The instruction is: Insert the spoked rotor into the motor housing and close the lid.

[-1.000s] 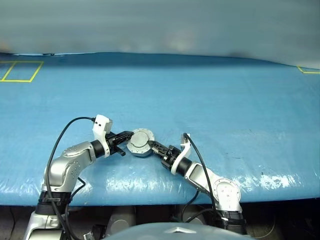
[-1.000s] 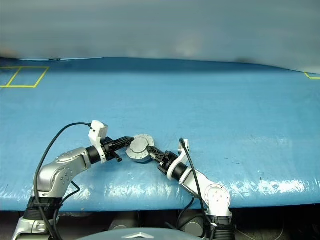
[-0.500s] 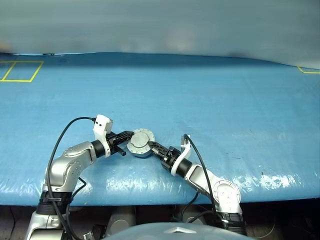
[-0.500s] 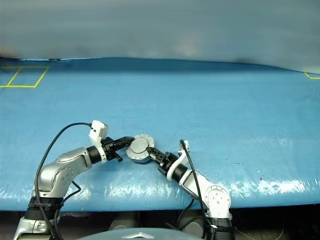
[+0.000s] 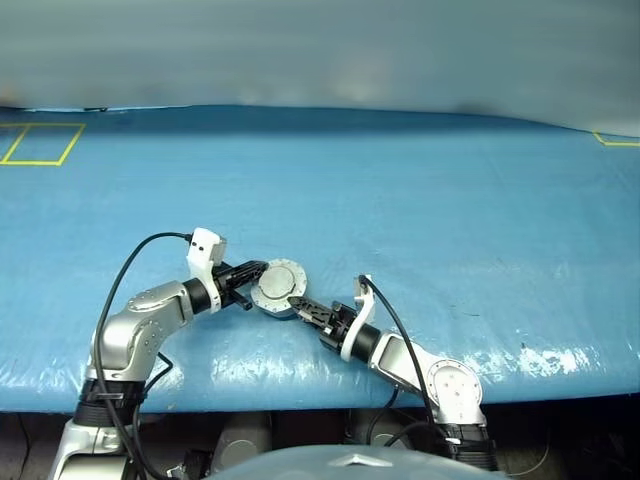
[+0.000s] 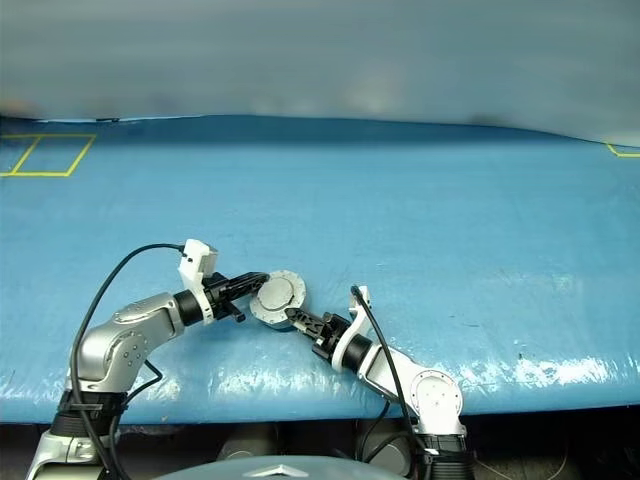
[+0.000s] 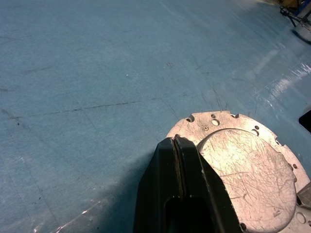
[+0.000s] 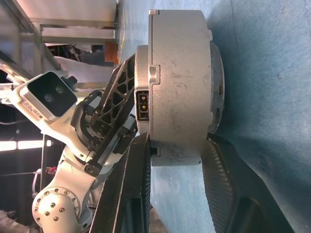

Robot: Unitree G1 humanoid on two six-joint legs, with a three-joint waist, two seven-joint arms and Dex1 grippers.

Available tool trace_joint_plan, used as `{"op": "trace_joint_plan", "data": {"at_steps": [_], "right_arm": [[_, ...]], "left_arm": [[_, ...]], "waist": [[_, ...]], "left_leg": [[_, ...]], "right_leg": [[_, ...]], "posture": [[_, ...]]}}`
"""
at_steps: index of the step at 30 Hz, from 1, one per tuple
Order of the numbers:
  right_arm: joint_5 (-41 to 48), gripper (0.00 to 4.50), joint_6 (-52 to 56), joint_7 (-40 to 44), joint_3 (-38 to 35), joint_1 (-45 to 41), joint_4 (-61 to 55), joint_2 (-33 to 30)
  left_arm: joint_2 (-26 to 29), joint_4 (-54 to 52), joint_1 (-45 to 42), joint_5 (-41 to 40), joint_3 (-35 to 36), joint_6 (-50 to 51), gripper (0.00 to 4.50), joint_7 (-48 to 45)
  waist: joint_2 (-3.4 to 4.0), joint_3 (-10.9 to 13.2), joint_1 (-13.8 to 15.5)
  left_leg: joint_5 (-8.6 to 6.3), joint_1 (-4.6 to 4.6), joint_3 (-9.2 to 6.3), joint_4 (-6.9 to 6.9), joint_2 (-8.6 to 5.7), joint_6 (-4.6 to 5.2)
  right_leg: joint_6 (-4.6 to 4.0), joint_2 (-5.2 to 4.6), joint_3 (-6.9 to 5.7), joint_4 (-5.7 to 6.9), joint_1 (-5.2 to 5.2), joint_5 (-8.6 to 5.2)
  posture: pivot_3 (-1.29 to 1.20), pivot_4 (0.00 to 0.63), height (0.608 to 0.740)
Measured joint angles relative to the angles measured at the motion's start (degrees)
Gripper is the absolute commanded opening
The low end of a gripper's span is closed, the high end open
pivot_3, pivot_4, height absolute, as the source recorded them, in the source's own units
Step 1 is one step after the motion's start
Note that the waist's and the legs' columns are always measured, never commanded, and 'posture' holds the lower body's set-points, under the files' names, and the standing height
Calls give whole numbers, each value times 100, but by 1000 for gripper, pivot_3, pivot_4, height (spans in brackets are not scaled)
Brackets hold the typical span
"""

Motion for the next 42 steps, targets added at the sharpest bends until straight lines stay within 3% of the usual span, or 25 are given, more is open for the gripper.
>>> {"op": "trace_joint_plan", "data": {"at_steps": [9, 10, 12, 17, 24, 29, 34, 42], "right_arm": [[-131, 1126, -115, -7, -64, 16, 7, 163], [-112, 1126, -118, -18, -70, 18, 8, 164], [-51, 1126, -133, -41, -92, 34, 8, 166], [45, 1126, -258, -100, -86, 38, 14, 166], [153, 1126, -427, -142, -114, 43, -9, 166], [217, 1126, -788, -225, -349, -36, -45, 167], [347, 1126, -1146, -269, -587, -355, -62, 173], [638, 1126, -1248, -398, -469, -604, -315, 176]], "left_arm": [[-77, 9, 35, -31, 138, 33, 0, 30], [-98, 9, 42, -53, 189, 51, 171, 32], [-166, 9, 52, -109, 291, 125, 582, 64], [-486, -44, 51, -589, 474, 289, 2220, 134], [-1319, -209, 45, -2077, 1804, 631, 4490, 1176], [-2056, -418, 342, -3417, 2437, 673, 4500, 2173], [-2930, -449, 755, -4429, 2433, 504, 4500, 2940], [-2985, -548, 1148, -5761, 2029, 463, 4500, 3694]], "waist": [[1, 1, -39], [1, 1, -39], [1, 2, -37], [2, 3, -37], [0, 5, -34], [-2, 7, -34], [-8, 12, -34], [-6, 14, -71]], "left_leg": [[0, 0, 0, 1, 0, 0], [0, -1, 0, 1, 0, 0], [0, -4, -1, 0, 0, 0], [0, -7, 0, 1, -2, 0], [0, -14, -3, 3, -2, 1], [-2, -24, -3, 6, -4, 3], [-3, -46, -6, 13, -3, 4], [-2, -89, -8, 31, -4, 3]], "right_leg": [[2, 0, 1, 1, -1, 1], [1, 0, 0, 1, -1, 1], [1, 0, 0, 1, -3, 1], [3, -3, 0, -2, -3, 2], [4, -4, -2, -3, -5, 3], [5, -5, 0, -10, -8, 4], [-2, -3, -2, -10, -25, 9], [-21, 0, -2, -1, -66, 24]], "posture": [[0, 150, 740], [0, 150, 740], [0, 150, 740], [0, 150, 740], [0, 150, 740], [0, 150, 740], [0, 150, 740], [0, 150, 740]]}}
